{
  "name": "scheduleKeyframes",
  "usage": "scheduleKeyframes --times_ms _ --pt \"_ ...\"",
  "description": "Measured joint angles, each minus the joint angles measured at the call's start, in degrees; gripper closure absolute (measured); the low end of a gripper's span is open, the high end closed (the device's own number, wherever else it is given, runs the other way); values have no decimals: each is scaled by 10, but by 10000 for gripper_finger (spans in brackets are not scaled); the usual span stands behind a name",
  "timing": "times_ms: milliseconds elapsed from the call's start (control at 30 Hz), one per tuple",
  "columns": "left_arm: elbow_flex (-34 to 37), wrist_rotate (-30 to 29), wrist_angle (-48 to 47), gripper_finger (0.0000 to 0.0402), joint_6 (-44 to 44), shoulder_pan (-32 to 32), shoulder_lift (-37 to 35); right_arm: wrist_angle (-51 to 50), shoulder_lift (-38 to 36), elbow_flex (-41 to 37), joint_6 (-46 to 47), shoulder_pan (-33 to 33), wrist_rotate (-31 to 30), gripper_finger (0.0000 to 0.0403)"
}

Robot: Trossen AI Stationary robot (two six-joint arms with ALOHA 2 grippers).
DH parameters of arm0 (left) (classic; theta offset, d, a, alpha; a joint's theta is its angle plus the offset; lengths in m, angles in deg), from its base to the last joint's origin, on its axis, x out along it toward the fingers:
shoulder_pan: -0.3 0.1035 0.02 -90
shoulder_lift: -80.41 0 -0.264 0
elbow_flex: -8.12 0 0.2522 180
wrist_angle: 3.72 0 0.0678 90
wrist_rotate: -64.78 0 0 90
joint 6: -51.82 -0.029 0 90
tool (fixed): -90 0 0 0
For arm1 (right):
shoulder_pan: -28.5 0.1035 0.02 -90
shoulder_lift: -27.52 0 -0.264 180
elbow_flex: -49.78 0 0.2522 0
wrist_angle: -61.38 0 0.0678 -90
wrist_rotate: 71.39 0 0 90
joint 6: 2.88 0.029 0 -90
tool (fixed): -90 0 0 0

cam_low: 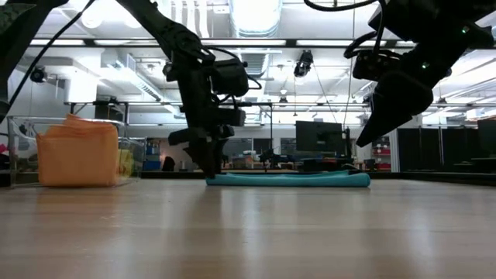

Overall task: Roll microfiber towels into tight, uniform cylinder then place into a basket
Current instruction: Fold the blue microfiber towel

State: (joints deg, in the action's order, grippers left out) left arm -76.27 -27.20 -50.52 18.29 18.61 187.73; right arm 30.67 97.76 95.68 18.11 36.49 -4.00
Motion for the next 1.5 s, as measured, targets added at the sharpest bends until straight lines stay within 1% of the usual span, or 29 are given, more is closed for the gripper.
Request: scheduleKeyframes --times_ms 300,467,600,733,900,967,1067,1167,1233,1267,1367,1500 --pt "3 9 -9 284 1 -25 3 2 0 -2 0 0 0 179" --pt "20 11 -2 284 2 -39 3 3 0 -2 0 0 0 179" --pt "32 7 6 284 31 -38 2 7 0 -2 -8 0 1 179" --pt "39 4 13 284 34 -38 1 7 0 -2 -35 0 2 179" --pt "40 3 19 287 46 -41 1 5 0 5 -107 -14 13 179" --pt "40 3 23 297 47 -42 1 -2 1 14 -126 -32 32 179" --pt "40 0 27 324 47 -42 2 -31 14 33 -161 -63 42 179" --pt "40 -2 30 362 47 -42 2 -50 41 52 -200 -99 60 179" --pt "39 -2 30 388 49 -42 2 -65 67 64 -228 -120 82 179" --pt "39 -3 31 394 54 -42 2 -75 81 69 -241 -127 91 179" --pt "39 -3 31 395 63 -42 2 -83 120 82 -283 -142 95 179" --pt "39 -2 31 399 63 -42 2 -85 152 97 -300 -147 100 179"
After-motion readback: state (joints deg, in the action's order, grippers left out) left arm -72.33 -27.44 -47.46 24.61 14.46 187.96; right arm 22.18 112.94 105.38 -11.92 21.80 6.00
